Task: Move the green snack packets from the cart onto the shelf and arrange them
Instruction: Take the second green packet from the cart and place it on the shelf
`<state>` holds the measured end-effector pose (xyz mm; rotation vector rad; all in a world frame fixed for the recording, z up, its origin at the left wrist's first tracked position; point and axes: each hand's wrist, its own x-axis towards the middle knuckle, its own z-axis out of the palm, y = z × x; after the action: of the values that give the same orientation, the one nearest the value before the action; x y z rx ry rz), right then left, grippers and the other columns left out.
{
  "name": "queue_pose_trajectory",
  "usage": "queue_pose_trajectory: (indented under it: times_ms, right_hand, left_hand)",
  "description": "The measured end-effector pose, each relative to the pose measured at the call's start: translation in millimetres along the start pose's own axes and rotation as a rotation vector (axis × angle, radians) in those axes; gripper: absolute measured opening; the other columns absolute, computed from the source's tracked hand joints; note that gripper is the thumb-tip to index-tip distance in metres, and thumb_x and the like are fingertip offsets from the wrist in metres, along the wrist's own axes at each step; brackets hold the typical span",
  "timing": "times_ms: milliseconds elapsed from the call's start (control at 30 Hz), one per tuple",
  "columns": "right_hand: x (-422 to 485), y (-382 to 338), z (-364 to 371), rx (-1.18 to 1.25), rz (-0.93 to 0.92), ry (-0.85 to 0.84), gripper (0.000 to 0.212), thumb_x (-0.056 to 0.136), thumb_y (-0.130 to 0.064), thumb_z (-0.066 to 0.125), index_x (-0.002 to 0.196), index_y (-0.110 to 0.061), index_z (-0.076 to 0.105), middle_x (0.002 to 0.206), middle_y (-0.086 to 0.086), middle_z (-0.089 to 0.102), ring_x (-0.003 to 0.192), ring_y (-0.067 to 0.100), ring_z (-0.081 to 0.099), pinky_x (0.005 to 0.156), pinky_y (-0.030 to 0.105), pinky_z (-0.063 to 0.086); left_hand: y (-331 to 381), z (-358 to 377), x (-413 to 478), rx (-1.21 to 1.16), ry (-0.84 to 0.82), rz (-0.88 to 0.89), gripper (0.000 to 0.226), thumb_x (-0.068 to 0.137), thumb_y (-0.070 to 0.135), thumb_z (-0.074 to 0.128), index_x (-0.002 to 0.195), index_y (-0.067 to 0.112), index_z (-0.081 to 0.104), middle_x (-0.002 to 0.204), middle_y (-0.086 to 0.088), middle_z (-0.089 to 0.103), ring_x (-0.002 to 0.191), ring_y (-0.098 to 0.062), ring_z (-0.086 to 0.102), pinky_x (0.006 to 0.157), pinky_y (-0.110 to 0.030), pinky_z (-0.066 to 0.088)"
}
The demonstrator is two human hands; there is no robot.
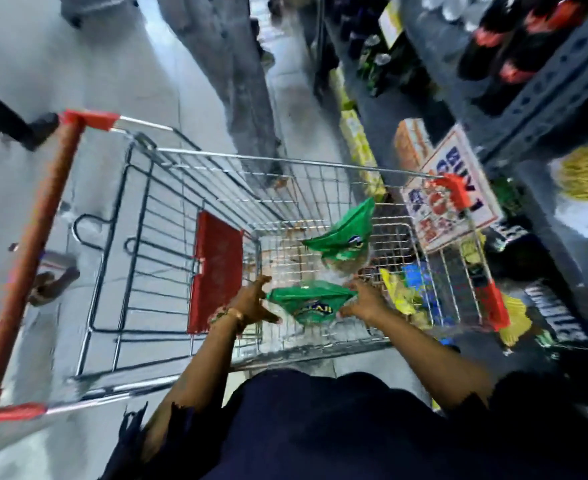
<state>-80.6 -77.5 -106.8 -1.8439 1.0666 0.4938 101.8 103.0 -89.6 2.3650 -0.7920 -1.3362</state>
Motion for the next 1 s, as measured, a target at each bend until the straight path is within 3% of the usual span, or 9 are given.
queue_pose_trajectory:
  times_ms: [100, 200, 300, 367, 467, 633, 833, 900, 1000]
  right_hand:
    - [2, -7, 5, 0.053, -0.021, 0.084, 0.054, 0.073, -0.01, 0.08, 0.123, -0.006, 0.063, 0.122, 0.016, 0.068, 0.11, 0.03, 0.064, 0.085, 0.032, 0.05]
    - [2, -9, 8, 0.022, -0.034, 0.206, 0.027, 0.08, -0.019, 0.074, 0.106, -0.011, 0.072, 0.104, 0.015, 0.074, 0.096, 0.032, 0.068, 0.072, 0.032, 0.048]
    - [-1, -9, 7, -0.026, -0.001, 0.271, 0.007, 0.083, -0.024, 0.071, 0.084, -0.018, 0.071, 0.096, 0.019, 0.073, 0.087, 0.035, 0.067, 0.07, 0.038, 0.05]
    - [1, -7, 3, -0.017, 0.027, 0.293, 0.016, 0.082, -0.026, 0.072, 0.09, -0.011, 0.074, 0.093, 0.018, 0.074, 0.083, 0.033, 0.067, 0.066, 0.035, 0.048]
    - [-6, -6, -9, 0.054, 0.06, 0.327, 0.023, 0.079, -0.026, 0.075, 0.097, -0.012, 0.075, 0.091, 0.015, 0.076, 0.078, 0.028, 0.068, 0.064, 0.033, 0.05]
    - [-51, -2, -40, 0.385, -0.016, 0.488, 0.019, 0.08, -0.009, 0.072, 0.099, -0.01, 0.074, 0.088, 0.018, 0.074, 0.081, 0.034, 0.07, 0.075, 0.051, 0.059]
    - [-135, 5, -81, 0.885, -0.169, 0.757, 0.031, 0.081, 0.003, 0.067, 0.07, -0.027, 0.069, 0.054, -0.013, 0.068, 0.056, -0.002, 0.065, 0.056, 0.026, 0.06]
    - [-167, 4, -93, 0.985, -0.224, 0.882, 0.031, 0.081, 0.004, 0.067, 0.068, -0.025, 0.068, 0.057, -0.016, 0.07, 0.057, -0.002, 0.067, 0.054, 0.024, 0.06]
    - [-214, 6, -109, 1.085, -0.279, 1.029, 0.018, 0.079, -0.009, 0.072, 0.067, -0.022, 0.072, 0.065, -0.009, 0.072, 0.062, 0.007, 0.067, 0.056, 0.031, 0.06]
  left_hand:
    - [-4, 4, 10, -0.185, -0.067, -0.053, 0.069, 0.078, -0.006, 0.074, 0.139, 0.005, 0.045, 0.108, -0.016, 0.066, 0.064, -0.005, 0.068, 0.059, -0.024, 0.054]
    - [-2, 13, 23, -0.071, -0.007, 0.037, 0.046, 0.077, 0.001, 0.077, 0.121, -0.002, 0.062, 0.095, -0.013, 0.066, 0.066, -0.011, 0.059, 0.063, -0.029, 0.053]
    - [-4, 20, 34, -0.154, 0.09, -0.03, 0.021, 0.076, 0.006, 0.08, 0.095, 0.001, 0.071, 0.054, 0.005, 0.058, 0.036, 0.002, 0.051, 0.056, -0.033, 0.057]
    - [-2, 22, 40, -0.193, 0.155, -0.04, 0.019, 0.076, 0.011, 0.081, 0.089, -0.002, 0.074, 0.04, 0.011, 0.053, 0.044, -0.01, 0.052, 0.058, -0.04, 0.056]
    - [16, 17, 34, -0.121, 0.181, 0.055, 0.018, 0.078, 0.015, 0.08, 0.082, -0.002, 0.075, 0.048, -0.01, 0.06, 0.063, -0.018, 0.055, 0.061, -0.036, 0.049]
    - [66, 0, 2, -0.207, 0.225, 0.339, 0.005, 0.077, -0.001, 0.075, 0.082, -0.003, 0.074, 0.07, -0.016, 0.068, 0.051, 0.001, 0.056, 0.056, -0.023, 0.048]
    - [140, -11, -31, -0.415, 0.241, 0.649, 0.016, 0.075, 0.02, 0.069, 0.078, 0.036, 0.072, 0.079, -0.002, 0.071, 0.078, -0.017, 0.063, 0.077, -0.052, 0.055]
    - [175, -6, -46, -0.498, 0.214, 0.757, 0.009, 0.078, 0.024, 0.066, 0.083, 0.031, 0.069, 0.083, 0.0, 0.069, 0.08, -0.015, 0.063, 0.076, -0.047, 0.055]
    - [222, 3, -68, -0.593, 0.205, 0.9, 0.008, 0.082, 0.026, 0.065, 0.086, 0.034, 0.065, 0.078, 0.016, 0.07, 0.074, 0.006, 0.061, 0.068, -0.018, 0.051]
